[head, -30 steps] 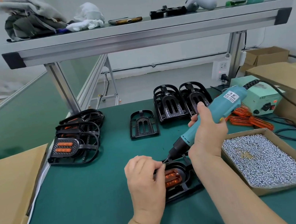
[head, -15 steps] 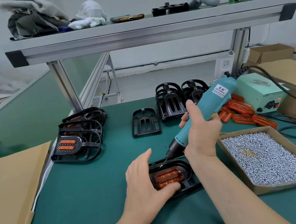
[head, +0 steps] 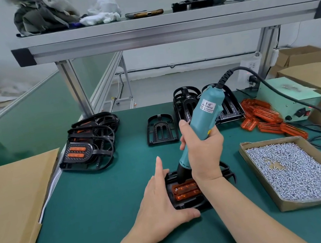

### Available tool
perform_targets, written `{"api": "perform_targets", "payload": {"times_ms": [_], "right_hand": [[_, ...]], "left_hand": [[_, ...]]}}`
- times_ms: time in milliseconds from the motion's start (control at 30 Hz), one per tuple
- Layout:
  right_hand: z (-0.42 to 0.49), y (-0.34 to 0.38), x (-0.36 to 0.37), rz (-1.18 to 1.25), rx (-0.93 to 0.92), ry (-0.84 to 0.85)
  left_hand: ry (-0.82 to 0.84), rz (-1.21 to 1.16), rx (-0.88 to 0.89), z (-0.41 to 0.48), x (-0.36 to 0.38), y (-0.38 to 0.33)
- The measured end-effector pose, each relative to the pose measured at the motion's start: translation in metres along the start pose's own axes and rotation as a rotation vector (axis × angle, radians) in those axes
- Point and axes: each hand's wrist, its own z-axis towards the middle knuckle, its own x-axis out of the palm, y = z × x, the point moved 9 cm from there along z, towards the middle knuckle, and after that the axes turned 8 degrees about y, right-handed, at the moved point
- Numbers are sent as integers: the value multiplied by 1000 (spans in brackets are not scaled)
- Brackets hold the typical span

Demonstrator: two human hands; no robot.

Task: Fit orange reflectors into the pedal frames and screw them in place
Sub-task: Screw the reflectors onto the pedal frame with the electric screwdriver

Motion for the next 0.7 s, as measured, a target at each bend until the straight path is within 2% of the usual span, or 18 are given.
{"api": "perform_targets", "payload": {"times_ms": [700], "right_hand": [[-4, -6, 26, -80, -22, 189]], "left_hand": [[-4, -20, 48, 2, 0, -3]]}}
